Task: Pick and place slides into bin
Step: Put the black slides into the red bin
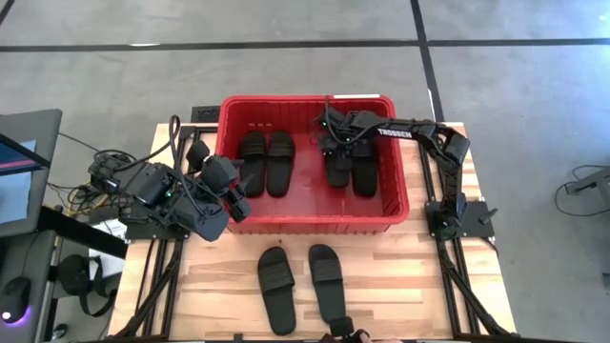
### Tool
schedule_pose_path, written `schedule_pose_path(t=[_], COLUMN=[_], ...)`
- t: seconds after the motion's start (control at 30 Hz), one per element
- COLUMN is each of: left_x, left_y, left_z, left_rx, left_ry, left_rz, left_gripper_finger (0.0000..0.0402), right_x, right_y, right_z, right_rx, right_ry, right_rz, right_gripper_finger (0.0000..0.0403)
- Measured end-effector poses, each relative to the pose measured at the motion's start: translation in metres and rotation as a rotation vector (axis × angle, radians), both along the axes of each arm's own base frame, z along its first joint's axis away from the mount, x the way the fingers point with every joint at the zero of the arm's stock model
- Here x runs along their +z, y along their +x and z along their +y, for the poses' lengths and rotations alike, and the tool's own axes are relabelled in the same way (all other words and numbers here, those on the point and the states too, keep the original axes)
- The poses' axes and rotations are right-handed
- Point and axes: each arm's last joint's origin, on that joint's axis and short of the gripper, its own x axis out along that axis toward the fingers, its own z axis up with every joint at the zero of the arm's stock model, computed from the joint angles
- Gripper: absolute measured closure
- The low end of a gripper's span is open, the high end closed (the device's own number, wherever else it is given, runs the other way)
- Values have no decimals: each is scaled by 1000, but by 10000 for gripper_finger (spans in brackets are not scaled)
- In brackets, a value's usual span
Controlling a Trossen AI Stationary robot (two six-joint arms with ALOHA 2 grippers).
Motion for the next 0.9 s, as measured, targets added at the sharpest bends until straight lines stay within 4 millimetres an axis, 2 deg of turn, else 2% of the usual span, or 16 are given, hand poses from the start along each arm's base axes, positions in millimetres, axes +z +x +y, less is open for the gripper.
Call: schedule_pose_path(t=[0.23, 0.67, 0.9], left_x=[0, 0, 0], left_y=[0, 0, 0], left_z=[0, 0, 0], left_rx=[-4, -4, -4], left_ry=[5, 5, 5], left_rz=[5, 6, 5], left_gripper_finger=[225, 225, 225], right_x=[0, -1, -1], right_y=[0, -1, -2], right_z=[2, 3, 4], right_rx=[5, -18, -40], right_ry=[33, 53, 67], right_rz=[-9, -6, 9], right_gripper_finger=[329, 218, 174])
